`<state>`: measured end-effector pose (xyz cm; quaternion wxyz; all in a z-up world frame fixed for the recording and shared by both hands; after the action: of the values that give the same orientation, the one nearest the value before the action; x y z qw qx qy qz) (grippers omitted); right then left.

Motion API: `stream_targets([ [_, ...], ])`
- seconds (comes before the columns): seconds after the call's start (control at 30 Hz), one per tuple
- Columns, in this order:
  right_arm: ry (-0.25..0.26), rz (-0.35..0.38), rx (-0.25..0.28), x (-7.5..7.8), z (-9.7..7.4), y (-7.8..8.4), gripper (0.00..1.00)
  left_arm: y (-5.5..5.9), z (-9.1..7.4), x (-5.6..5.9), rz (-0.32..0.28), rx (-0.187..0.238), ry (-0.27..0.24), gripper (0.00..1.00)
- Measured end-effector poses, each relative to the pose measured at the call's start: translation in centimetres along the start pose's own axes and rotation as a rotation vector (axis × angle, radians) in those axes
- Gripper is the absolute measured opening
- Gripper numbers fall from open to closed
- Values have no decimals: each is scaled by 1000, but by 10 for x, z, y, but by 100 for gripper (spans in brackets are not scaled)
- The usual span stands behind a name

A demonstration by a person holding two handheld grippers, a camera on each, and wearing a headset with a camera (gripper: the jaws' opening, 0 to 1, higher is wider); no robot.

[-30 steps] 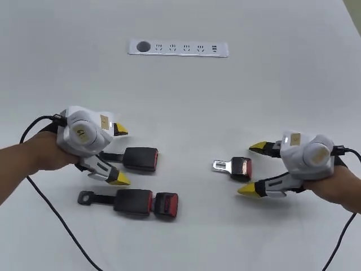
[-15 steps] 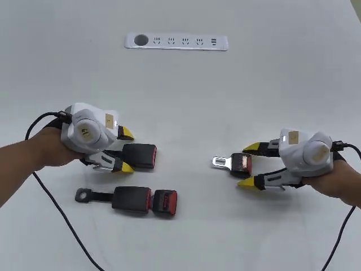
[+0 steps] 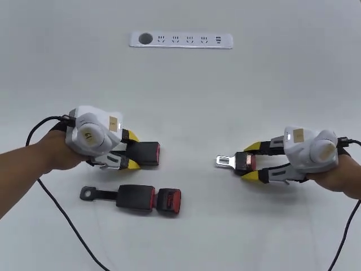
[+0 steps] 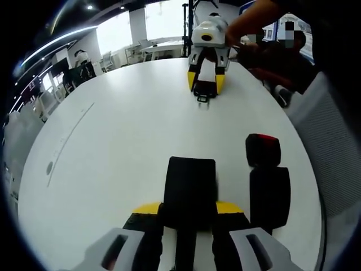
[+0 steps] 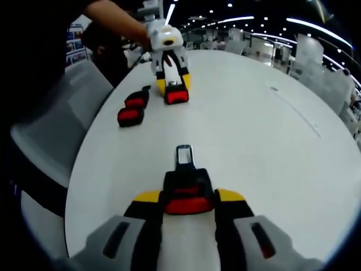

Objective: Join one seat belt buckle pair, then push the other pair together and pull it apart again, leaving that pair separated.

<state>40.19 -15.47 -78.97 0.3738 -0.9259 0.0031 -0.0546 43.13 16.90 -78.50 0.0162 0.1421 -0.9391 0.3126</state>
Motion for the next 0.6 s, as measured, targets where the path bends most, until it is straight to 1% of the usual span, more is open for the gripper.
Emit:
stream_targets([
  [0.13,5,16,25,0,0,2,36,-1,0,0,6,-10,8,34],
  [0.3,-2,15,30,2,2,1,36,0,0,-1,-17,-5,13,34],
  [0.43,1,27,49,2,7,-3,36,0,0,-1,-19,-10,20,34],
  [0.5,7,35,66,2,11,-6,36,0,0,-2,-24,-13,26,34],
  [0.6,11,39,78,2,18,-11,36,0,0,-2,-22,-20,31,35],
])
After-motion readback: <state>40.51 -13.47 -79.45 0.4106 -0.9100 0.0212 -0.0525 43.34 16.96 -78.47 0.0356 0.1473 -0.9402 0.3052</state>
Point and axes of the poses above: the centre of the closed fingertips' face, and the gripper's own axes: z roughly forward along the fingers, x roughly to its right, y roughly out of its underside, the point moved 8 cm from there along -z, roughly backward along the fingers, and after that the axes turned 12 degrees about -z, right-handed, at the moved point
